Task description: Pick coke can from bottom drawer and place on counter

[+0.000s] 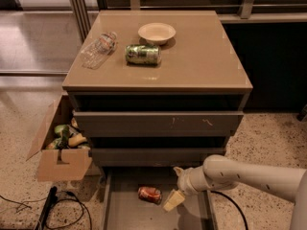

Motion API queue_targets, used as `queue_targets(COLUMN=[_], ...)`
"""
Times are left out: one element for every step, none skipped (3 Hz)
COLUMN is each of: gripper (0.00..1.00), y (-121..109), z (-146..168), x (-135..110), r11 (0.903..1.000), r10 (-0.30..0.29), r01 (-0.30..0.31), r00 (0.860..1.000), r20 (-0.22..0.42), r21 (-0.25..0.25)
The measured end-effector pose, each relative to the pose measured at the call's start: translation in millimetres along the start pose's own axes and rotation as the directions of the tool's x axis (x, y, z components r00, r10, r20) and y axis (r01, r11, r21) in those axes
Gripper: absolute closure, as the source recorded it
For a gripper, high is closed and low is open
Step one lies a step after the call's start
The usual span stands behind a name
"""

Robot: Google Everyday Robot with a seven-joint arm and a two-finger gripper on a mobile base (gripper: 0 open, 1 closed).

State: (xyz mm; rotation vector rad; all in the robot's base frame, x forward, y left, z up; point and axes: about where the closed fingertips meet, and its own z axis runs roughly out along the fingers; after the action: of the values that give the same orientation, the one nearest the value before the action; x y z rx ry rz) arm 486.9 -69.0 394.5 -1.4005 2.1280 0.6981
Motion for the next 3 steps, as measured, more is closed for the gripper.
queue_targets(gripper=[0.00,0.00,0.00], y=[-9.2,-18.3,-27.9], z=[36.8,67.7,94.5], x=[-4.1,0.5,12.5], r11=[0.9998,0.9995,0.9993], r10=[0.002,0.002,0.019], r01=[0.000,0.002,-0.012], r00=[0.996,0.990,0.983], r20=[0.084,0.142,0.181], r21=[-0.021,-0.031,-0.036])
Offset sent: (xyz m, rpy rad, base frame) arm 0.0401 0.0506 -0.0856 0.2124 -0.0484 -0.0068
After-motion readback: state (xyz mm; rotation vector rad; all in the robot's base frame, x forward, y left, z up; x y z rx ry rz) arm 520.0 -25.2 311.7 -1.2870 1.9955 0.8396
